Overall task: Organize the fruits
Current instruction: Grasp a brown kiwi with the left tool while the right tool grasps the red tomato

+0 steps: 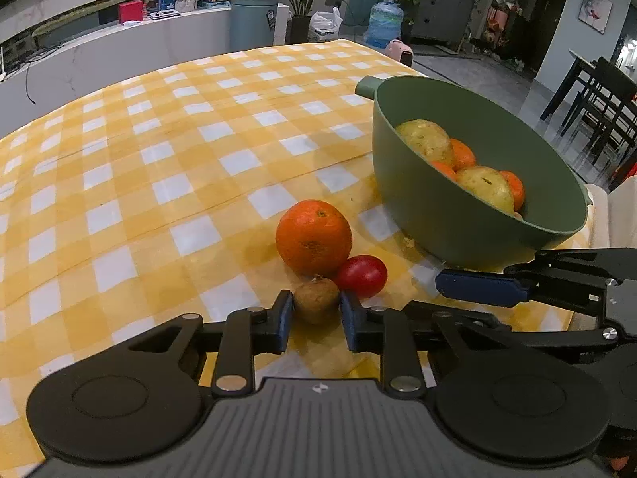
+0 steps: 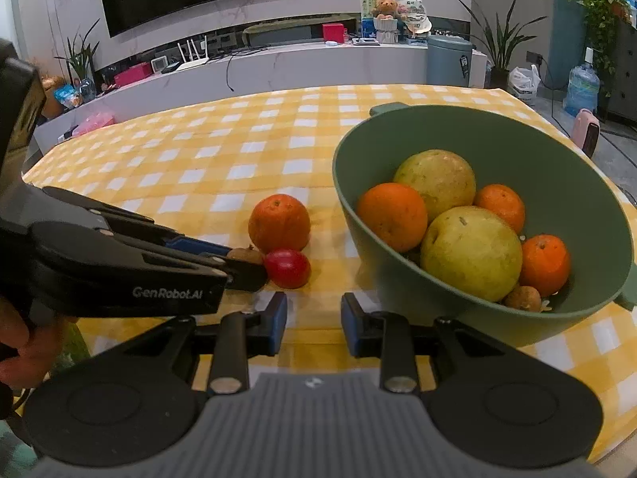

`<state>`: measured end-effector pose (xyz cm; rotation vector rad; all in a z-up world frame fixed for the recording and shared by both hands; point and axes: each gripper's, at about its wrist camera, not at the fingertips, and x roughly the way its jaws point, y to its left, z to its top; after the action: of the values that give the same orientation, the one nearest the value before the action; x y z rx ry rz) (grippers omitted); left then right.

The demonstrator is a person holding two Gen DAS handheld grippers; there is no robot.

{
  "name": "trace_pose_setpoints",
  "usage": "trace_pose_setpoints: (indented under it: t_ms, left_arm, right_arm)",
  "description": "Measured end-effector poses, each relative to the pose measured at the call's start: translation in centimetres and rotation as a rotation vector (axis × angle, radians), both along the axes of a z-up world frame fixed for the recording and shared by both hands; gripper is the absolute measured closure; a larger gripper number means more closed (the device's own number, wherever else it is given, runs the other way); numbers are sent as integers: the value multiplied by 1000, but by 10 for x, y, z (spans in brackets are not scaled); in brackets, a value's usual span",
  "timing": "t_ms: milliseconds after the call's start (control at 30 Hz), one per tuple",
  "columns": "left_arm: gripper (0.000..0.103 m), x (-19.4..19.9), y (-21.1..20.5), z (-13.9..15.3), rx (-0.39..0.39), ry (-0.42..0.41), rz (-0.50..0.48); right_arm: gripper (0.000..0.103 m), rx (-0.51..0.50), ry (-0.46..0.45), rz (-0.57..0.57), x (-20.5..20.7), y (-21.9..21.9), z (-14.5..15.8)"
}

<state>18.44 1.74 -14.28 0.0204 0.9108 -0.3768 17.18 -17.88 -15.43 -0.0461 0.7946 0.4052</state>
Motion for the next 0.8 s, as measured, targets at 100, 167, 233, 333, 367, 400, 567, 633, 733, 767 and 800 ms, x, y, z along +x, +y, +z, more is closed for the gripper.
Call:
trace_pose_setpoints:
  t_ms: [100, 167, 233, 333, 367, 400, 567, 633, 733, 767, 800]
  left_arm:
    - [75, -3, 3, 4, 4, -5, 20]
    - [75, -6, 9, 8, -2, -9, 44]
    - [75, -10, 17, 12, -5, -19, 79]
    - [75, -12, 28, 19, -17, -32, 141]
    - [74, -12, 33, 21, -25, -36, 160]
    - [75, -13, 36, 22, -35, -39, 175]
    - [75, -16, 48, 25, -55, -52, 206]
    - [75, -17, 49, 24, -56, -49, 206]
    - [75, -18, 50, 24, -58, -49, 205]
    - [75, -18, 50, 23, -60, -49, 205]
    - [75, -18, 50, 23, -64, -49, 205]
  right_arm:
    - [76, -3, -19, 15, -1, 5, 1]
    - [75, -10, -30, 20, -1, 10, 1]
    - [71, -25, -33, 14, 0, 18, -1]
    - [69, -54, -59, -16, 1, 32, -3]
    - [68, -60, -69, -32, 1, 36, -3]
    - [68, -64, -73, -48, 2, 39, -4]
    - [66, -81, -74, -102, 9, 53, -9]
    - [66, -100, -76, -112, 11, 57, -11]
    - [67, -115, -72, -119, 12, 60, -13]
    - [67, -117, -70, -119, 12, 60, -13]
    - [67, -119, -69, -120, 13, 60, -14]
